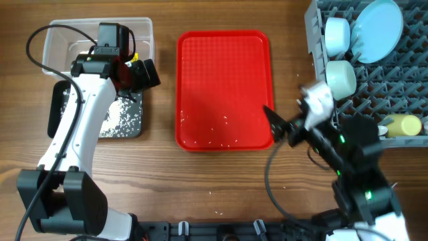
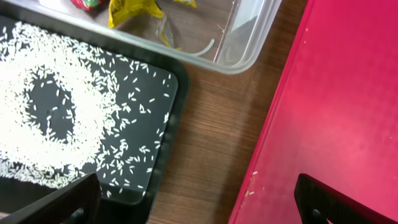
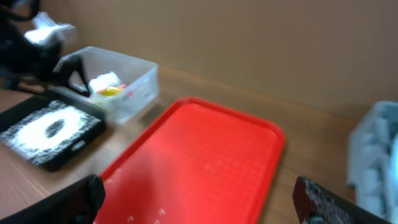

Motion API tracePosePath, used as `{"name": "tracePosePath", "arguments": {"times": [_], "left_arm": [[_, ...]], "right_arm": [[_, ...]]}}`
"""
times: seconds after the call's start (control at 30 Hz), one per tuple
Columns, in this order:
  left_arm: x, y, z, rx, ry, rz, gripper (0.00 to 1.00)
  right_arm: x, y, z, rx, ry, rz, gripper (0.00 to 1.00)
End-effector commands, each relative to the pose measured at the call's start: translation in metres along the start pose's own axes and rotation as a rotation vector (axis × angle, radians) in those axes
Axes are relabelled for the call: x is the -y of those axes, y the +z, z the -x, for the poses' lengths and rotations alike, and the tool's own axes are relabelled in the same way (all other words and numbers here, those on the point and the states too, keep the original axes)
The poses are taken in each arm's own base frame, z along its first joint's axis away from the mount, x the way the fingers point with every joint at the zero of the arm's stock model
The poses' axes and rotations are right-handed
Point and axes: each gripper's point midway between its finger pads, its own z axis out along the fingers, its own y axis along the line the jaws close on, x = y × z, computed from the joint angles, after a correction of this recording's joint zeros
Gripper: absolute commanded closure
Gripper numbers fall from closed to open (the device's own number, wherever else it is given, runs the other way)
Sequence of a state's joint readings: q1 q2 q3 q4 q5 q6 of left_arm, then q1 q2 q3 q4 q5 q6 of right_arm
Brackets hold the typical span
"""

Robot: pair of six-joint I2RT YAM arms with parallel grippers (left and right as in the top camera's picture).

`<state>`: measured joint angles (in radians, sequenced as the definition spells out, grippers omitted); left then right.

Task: Sort waste into correct bins and load items into the dishwasher rack

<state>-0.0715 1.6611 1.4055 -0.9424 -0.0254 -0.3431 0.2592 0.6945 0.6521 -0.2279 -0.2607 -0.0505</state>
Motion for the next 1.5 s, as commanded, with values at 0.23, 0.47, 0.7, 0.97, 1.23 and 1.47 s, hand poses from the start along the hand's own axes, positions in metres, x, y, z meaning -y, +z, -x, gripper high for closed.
{"name": "tracePosePath", "arguments": {"times": [0.23,0.47,0.7,0.97,1.23,1.47], "left_arm": [[-0.002,0.002,0.0,-0.006,-0.014,0.007,0.0],[-0.002,0.002,0.0,-0.006,-0.014,0.007,0.0],[-0.002,0.002,0.0,-0.006,-0.014,0.007,0.0],[-0.002,0.002,0.0,-0.006,-0.014,0.007,0.0],[-0.002,0.002,0.0,-0.006,-0.014,0.007,0.0],[-0.002,0.002,0.0,-0.006,-0.014,0.007,0.0]], "right_arm": [[0.033,-0.037,-0.089,0.093,0.013,-0.187,0.0],[0.035,-0.034,-0.11,0.207,0.003,-0.201,0.0],[0.041,-0.04,-0.102,0.25,-0.011,-0.246,0.0],[0.043,-0.039,-0.1,0.281,-0.019,-0.253,0.0],[0.043,-0.039,-0.1,0.281,-0.019,-0.253,0.0],[0.043,-0.039,-0.1,0.281,-0.019,-0.253,0.0]]}}
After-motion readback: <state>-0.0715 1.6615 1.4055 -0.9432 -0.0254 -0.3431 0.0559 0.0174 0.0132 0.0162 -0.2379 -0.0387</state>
